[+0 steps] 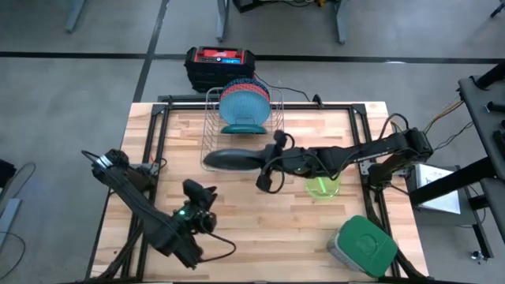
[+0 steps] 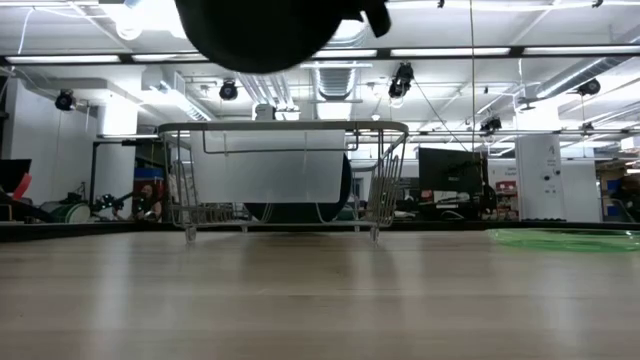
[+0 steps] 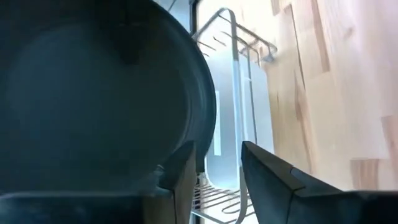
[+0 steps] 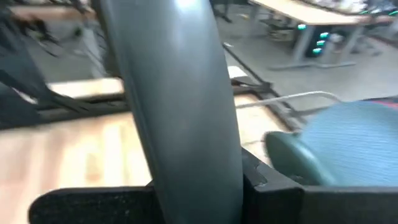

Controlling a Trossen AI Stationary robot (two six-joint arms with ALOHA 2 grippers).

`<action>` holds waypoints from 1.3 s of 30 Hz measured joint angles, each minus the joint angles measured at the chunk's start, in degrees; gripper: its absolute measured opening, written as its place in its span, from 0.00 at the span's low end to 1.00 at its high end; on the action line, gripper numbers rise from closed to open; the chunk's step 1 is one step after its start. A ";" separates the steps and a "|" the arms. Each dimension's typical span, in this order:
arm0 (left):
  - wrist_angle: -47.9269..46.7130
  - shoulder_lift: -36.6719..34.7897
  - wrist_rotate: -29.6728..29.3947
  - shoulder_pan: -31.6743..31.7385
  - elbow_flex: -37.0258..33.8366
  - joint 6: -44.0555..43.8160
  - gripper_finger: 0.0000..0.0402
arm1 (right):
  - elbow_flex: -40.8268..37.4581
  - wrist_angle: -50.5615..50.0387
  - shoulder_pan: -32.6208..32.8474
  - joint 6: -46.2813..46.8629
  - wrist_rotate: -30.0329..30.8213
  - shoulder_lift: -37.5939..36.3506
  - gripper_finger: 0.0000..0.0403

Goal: Sort dishes
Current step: Put the black plate into the dish rack

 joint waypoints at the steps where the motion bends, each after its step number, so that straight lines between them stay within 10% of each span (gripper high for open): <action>1: -0.06 -1.08 0.02 -0.17 0.00 -0.61 0.30 | -0.01 -1.30 -0.24 -0.91 1.11 -0.70 0.07; 16: -0.06 -21.24 0.45 -1.56 -17.22 -15.72 0.28 | -0.71 -7.74 -7.07 -23.47 5.94 -3.42 0.07; 39: 0.43 -30.86 -6.61 -1.58 -26.34 -14.71 0.28 | -1.49 -9.42 -11.95 -21.35 1.86 2.75 0.07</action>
